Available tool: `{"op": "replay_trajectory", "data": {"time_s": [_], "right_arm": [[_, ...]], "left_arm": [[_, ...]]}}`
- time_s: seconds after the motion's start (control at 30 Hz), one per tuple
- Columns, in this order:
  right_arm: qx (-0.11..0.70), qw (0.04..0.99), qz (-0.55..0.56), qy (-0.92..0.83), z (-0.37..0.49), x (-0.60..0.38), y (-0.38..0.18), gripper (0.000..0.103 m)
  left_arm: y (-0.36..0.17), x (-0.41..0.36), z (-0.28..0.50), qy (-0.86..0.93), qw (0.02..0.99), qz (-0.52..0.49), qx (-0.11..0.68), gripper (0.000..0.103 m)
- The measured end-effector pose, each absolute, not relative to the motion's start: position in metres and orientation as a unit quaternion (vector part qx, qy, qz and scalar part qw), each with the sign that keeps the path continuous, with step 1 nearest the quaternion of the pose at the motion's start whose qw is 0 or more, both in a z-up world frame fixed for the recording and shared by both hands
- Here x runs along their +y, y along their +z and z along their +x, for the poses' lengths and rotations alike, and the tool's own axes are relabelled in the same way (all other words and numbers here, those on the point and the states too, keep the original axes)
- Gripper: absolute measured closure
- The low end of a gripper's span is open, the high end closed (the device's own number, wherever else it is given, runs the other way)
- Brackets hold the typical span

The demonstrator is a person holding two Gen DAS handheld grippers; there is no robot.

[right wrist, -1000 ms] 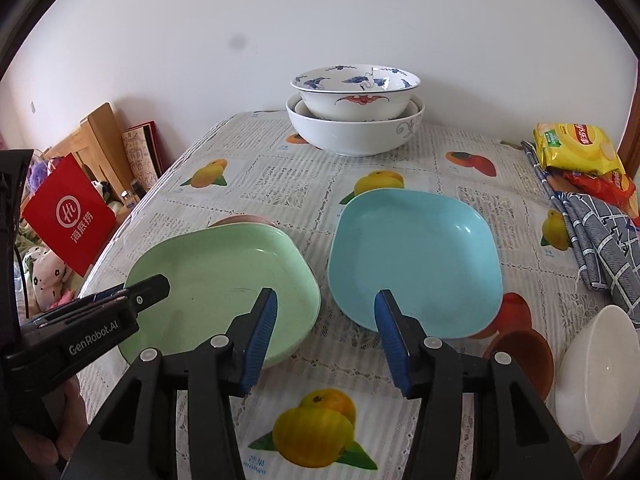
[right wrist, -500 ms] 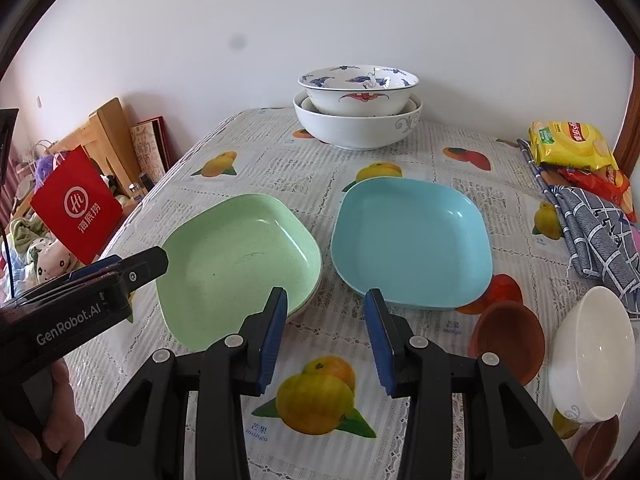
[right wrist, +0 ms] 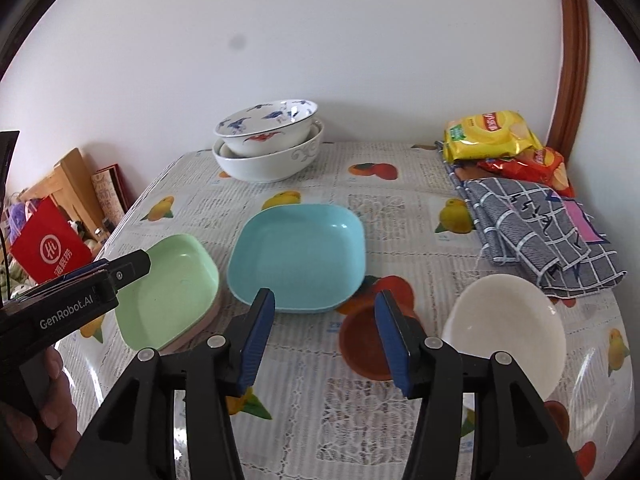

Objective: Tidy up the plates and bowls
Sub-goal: 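Move both tools to the rim of the teal plate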

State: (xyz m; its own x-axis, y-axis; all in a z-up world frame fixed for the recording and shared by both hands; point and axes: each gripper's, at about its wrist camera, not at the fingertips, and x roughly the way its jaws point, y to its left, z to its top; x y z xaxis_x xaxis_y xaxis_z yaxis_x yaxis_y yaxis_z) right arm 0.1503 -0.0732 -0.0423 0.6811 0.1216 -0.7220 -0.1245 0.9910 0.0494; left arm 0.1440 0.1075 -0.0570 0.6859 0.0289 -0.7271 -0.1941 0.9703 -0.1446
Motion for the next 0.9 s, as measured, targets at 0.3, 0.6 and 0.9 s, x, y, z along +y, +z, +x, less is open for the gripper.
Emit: {"op": "replay_trajectory", "data": {"time_s": [0.3, 0.6, 0.9], "right_arm": [[0.415, 0.908, 0.028, 0.049, 0.169, -0.112, -0.039, 0.049], [0.437, 0.897, 0.031, 0.062, 0.198, -0.101, -0.055, 0.048], [0.451, 0.890, 0.025, 0.066, 0.234, -0.087, -0.083, 0.048]], "left_arm": [[-0.051, 0.075, 0.171, 0.045, 0.915, -0.065, 0.395, 0.047], [-0.070, 0.070, 0.205, 0.043, 0.899, -0.060, 0.431, 0.047], [-0.093, 0.077, 0.238, 0.051, 0.887, -0.055, 0.456, 0.047]]}}
